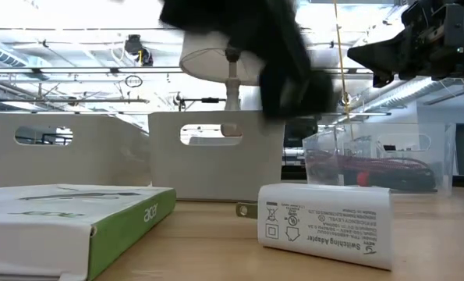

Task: Pick and place items into bin
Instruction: Put the black charger adapter into the right gray bin

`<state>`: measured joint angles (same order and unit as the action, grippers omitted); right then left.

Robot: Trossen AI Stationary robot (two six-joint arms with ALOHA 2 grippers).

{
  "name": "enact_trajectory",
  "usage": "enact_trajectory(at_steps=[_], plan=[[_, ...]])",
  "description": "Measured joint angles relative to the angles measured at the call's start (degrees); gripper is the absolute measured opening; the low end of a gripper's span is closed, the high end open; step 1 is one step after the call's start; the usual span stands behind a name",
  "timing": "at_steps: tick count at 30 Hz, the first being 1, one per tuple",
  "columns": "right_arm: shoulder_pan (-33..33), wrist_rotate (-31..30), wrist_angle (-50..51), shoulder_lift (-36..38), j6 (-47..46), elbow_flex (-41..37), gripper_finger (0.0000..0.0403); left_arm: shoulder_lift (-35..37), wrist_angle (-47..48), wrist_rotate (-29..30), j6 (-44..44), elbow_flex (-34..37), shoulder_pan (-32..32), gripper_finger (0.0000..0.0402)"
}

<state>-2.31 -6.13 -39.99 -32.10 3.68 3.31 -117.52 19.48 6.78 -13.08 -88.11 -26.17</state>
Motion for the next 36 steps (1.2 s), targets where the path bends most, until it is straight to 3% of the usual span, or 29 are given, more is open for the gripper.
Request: enact_trajectory(at_steps=[6,8,12,21,30,36], plan=[[0.0,-0.02,0.31,-0.34,-0.03,0.0,0.0,5.63,13.83,13.94,-1.5,-4.36,0.96,0.0139],[0.0,-0.02,0.33,-0.37,-0.42,0.0,0.0,7.11,18.43,16.09,0.58,-4.36,2.9,0.0139],[0.0,0.0,0.31,-0.52,-0.32,0.0,0.0,8.05,23.2,13.84,4.22,-1.87,7.48,0.0139],[0.07,-1.53,-0.04,-0.69,0.42,0.0,0.0,7.74,18.44,7.18,2.46,5.58,14.91,0.0139],[0.07,-1.36,0.43,-0.7,0.21,0.0,0.0,7.87,16.22,4.75,2.71,5.5,16.96,0.014],[0.07,-1.34,0.84,-0.68,0.04,-0.01,0.0,7.5,16.42,2.83,3.07,5.52,16.86,0.0165]])
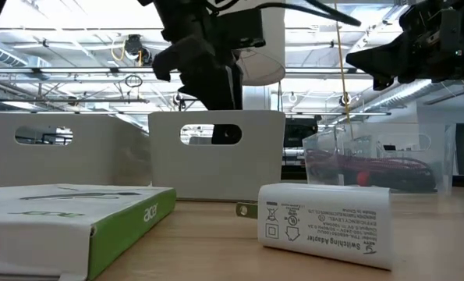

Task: Pick and place items into bin
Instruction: Put the black charger adapter into the right gray bin, then put the white charger adapter into the right gray bin

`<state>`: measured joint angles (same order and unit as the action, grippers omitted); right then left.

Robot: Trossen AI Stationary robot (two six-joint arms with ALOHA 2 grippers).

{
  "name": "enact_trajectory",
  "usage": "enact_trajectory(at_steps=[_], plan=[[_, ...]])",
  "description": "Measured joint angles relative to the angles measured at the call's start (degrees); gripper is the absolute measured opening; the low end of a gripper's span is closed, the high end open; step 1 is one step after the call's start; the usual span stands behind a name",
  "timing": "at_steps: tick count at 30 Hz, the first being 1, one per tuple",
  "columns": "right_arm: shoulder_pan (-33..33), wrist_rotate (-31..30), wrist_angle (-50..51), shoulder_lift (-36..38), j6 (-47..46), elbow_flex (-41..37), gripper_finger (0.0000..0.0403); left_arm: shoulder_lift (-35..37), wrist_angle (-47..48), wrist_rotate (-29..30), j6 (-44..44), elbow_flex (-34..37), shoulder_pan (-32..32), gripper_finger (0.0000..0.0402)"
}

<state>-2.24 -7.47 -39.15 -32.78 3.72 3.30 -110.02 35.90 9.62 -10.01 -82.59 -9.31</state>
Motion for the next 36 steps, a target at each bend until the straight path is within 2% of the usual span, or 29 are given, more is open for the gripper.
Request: enact_trajectory(at_steps=[5,9,16,21,27,30,36], plan=[[0.0,0.01,-0.01,0.01,-0.65,0.0,0.0,-0.01,-0.13,-1.95,2.12,0.0,0.51,0.018],[0.0,0.01,-0.01,-0.01,-1.3,0.01,0.0,-0.02,-0.23,-2.2,3.31,0.0,0.62,0.0174],[0.0,-0.04,-0.01,0.01,-1.51,0.01,0.0,-0.06,-3.64,-2.0,2.71,3.02,1.44,0.0116],[0.0,-0.01,0.21,0.01,-2.68,0.01,0.0,0.67,-3.64,-0.06,1.28,3.02,1.15,0.0092],[-0.42,0.16,0.54,0.01,-2.18,0.01,0.0,8.62,-2.55,6.91,-0.44,4.1,-3.98,0.0033],[-1.97,0.2,2.05,0.01,-0.49,0.67,0.0,15.31,-7.25,7.44,-1.04,9.87,-6.0,0.0007],[-7.71,-0.84,15.14,-0.95,0.1,9.55,0.0,30.57,-26.17,8.54,1.34,30.34,-8.0,0.0004]])
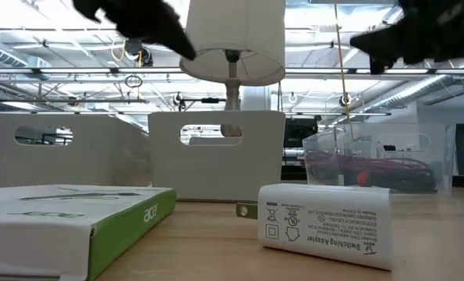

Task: Pick and place items into bin
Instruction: Put the white charger adapter into the right gray bin

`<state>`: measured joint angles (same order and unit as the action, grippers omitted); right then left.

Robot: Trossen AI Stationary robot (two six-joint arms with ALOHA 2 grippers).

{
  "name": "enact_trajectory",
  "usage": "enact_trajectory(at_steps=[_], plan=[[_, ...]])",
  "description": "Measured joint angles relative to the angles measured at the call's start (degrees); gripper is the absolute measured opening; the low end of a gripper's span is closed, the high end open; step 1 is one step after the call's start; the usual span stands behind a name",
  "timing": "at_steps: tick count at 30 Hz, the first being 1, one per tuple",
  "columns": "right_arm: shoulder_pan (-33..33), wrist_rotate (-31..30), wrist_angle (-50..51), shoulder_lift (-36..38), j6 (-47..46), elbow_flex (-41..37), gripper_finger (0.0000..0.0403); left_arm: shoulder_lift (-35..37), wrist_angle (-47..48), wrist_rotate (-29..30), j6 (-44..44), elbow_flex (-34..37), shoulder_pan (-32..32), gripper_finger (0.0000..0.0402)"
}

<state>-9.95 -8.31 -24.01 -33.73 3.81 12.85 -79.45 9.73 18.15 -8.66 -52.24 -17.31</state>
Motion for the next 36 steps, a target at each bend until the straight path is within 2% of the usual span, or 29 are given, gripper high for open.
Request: enact_trajectory(at_steps=[5,9,12,14,19,23,28,32,36], plan=[[-7.43,-2.39,3.5,-4.24,2.43,6.19,0.0,9.37,-15.62,1.08,1.24,14.49,-0.14,0.0006],[-13.57,-2.52,4.54,-10.35,3.3,11.74,0.0,14.17,-22.05,1.76,2.56,22.22,-0.12,0.0004],[-18.2,-5.87,7.76,-16.84,1.52,17.42,0.0,16.58,-24.95,2.66,4.08,25.94,-0.14,0.0013],[-21.07,-9.35,9.18,-21.62,0.07,21.31,0.0,17.71,-25.76,3.36,4.8,27.52,-0.14,0.0018],[-26.85,-12.47,11.11,-32.72,-2.48,30.58,0.0024,18.94,-26.29,3.43,6.34,29.3,-0.15,0.0009],[-31.08,-17.05,13.95,-40.8,-5.62,37.66,0.0066,18.92,-25.62,2.87,6.42,29.33,-0.18,0.0005],[-34.03,-25.88,14.04,-49.38,-13.1,43.88,0.0132,18.92,-24.98,2.84,6.42,29.33,-0.18,0.0025],[-34.98,-26.57,14.45,-56.02,-21.89,47.54,0.0179,18.92,-24.88,2.84,5.3,29.33,-0.18,0.0021],[-35.24,-27.83,14.4,-62.71,-29.59,50.93,0.0204,18.92,-24.45,2.53,4.13,29.33,-0.18,0.0005]])
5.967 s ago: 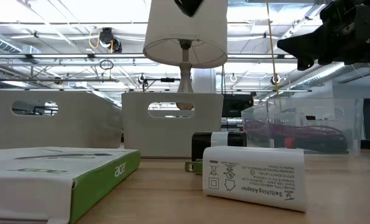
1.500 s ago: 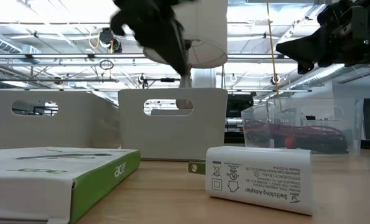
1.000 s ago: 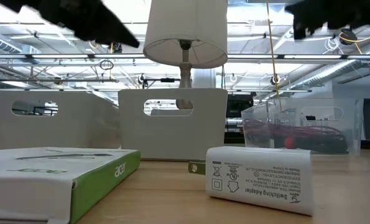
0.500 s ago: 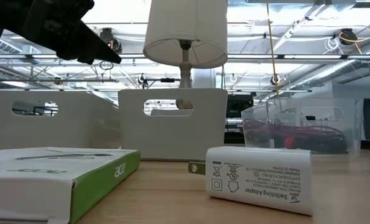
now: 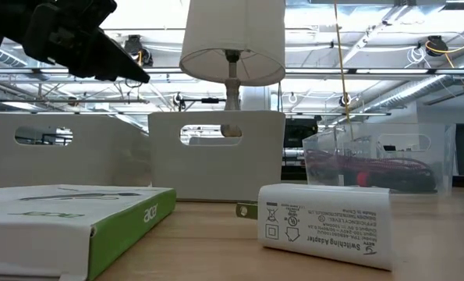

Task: Pick and place items into bin
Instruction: Put the white charger adapter into the right gray bin

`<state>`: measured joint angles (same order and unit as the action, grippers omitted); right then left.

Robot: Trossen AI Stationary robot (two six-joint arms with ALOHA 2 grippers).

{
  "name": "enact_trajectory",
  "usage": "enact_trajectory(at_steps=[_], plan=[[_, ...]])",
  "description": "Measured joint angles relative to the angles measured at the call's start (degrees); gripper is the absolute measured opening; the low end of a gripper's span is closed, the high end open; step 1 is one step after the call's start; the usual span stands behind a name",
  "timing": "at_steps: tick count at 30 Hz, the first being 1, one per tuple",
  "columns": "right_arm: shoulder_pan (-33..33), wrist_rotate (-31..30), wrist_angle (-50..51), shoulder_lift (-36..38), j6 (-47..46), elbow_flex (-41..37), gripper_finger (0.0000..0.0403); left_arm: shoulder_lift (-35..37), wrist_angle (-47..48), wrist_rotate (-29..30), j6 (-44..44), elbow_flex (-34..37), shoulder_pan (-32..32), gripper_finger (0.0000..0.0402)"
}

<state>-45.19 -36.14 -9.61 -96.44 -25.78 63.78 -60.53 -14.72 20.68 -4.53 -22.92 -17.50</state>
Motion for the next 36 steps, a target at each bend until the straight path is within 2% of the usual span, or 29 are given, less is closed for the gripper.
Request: enact_trajectory(at_steps=[10,15,19,27,36], plan=[[1.41,-0.09,0.02,-11.78,-16.42,4.3,0.021,-0.02,2.64,-0.04,-3.02,0.0,0.0,0.0031],[2.34,0.6,0.0,-15.48,-22.63,4.54,0.021,0.6,2.53,-0.06,-5.3,-0.02,0.0,0.0019],[3.37,4.37,0.1,-17.54,-25.64,4.54,0.021,2.53,2.52,-0.06,-6.86,-0.04,0.0,0.0005],[4.03,9.3,-0.55,-19.6,-27.0,4.55,0.021,6.55,3.38,-0.04,-6.74,-0.11,0.0,0.0033],[4.22,10.21,-0.15,-21.06,-25.62,4.74,0.021,7.08,7.5,-0.11,-3.82,-0.11,0.0,0.0046]])
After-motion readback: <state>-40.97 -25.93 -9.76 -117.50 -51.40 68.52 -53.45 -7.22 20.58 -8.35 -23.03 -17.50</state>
